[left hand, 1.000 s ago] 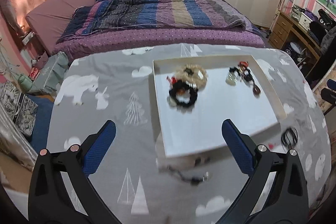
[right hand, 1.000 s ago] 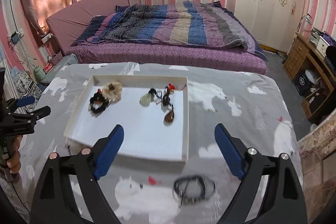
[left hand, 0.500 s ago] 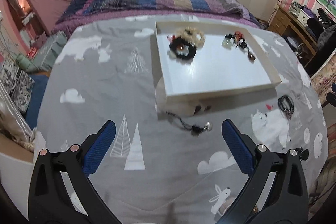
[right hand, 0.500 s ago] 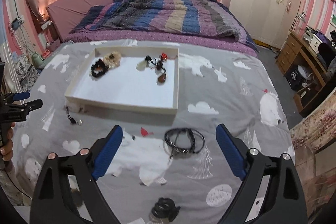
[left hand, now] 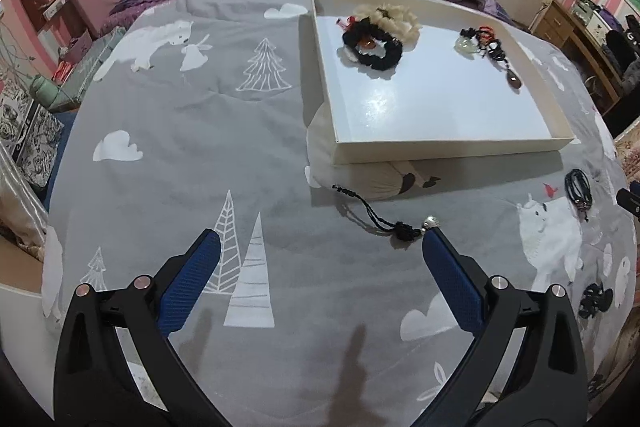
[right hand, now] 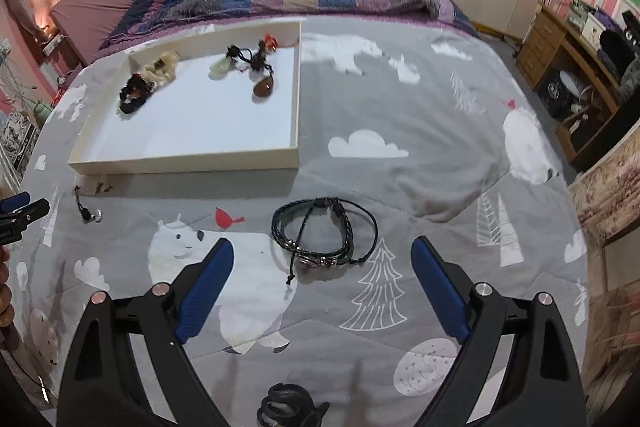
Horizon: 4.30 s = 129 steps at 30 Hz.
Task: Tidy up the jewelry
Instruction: 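Withdraw both tools from the tray toward the remaining jewelry, then grasp the black cord with silver bell using the left tool while the right tool grasps the braided bracelet, then carry the bell cord and braided bracelet over the white tray with both tools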
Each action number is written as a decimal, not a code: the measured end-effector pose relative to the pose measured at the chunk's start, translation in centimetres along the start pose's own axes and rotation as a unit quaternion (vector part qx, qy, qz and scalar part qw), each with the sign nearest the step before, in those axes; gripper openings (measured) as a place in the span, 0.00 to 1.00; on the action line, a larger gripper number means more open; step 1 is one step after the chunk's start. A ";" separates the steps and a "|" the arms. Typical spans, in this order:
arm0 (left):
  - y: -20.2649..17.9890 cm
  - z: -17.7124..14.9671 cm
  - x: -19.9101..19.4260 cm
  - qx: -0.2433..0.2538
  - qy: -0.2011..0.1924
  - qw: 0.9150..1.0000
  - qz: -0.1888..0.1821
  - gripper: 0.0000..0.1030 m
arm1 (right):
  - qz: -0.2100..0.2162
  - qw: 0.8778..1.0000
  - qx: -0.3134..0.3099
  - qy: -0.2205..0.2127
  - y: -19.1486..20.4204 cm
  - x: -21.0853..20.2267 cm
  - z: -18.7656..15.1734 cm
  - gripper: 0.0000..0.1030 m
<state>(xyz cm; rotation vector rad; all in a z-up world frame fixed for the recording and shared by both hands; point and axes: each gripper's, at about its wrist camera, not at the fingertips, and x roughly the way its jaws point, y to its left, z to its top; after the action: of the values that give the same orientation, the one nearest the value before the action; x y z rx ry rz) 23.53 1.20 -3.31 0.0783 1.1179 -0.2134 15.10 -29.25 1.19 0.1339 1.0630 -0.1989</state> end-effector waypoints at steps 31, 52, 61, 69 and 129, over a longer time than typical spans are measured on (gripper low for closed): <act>-5.6 0.9 5.4 0.002 0.084 0.996 0.003 0.41 | 0.002 0.999 0.026 0.029 -2.0 4.8 0.8 0.87; -6.9 0.3 5.3 0.045 0.100 0.994 -0.004 0.10 | 0.022 0.996 0.051 0.073 -2.2 7.9 0.2 0.28; -5.2 2.6 5.3 0.029 0.106 0.993 -0.034 0.09 | 0.010 0.997 0.037 0.072 -2.2 8.0 0.5 0.13; -4.5 3.6 5.8 -0.002 0.105 0.994 -0.038 0.18 | 0.011 0.997 0.038 0.072 -2.2 8.1 0.5 0.14; -11.3 16.2 11.0 0.045 0.022 0.998 -0.043 0.09 | 0.056 0.998 -0.020 0.027 10.5 14.2 15.6 0.06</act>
<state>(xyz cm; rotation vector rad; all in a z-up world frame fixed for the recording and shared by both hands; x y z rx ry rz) 40.03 -14.06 -5.59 0.1168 1.1567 -0.3401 37.45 -23.58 -3.60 0.1636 1.1093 -0.0735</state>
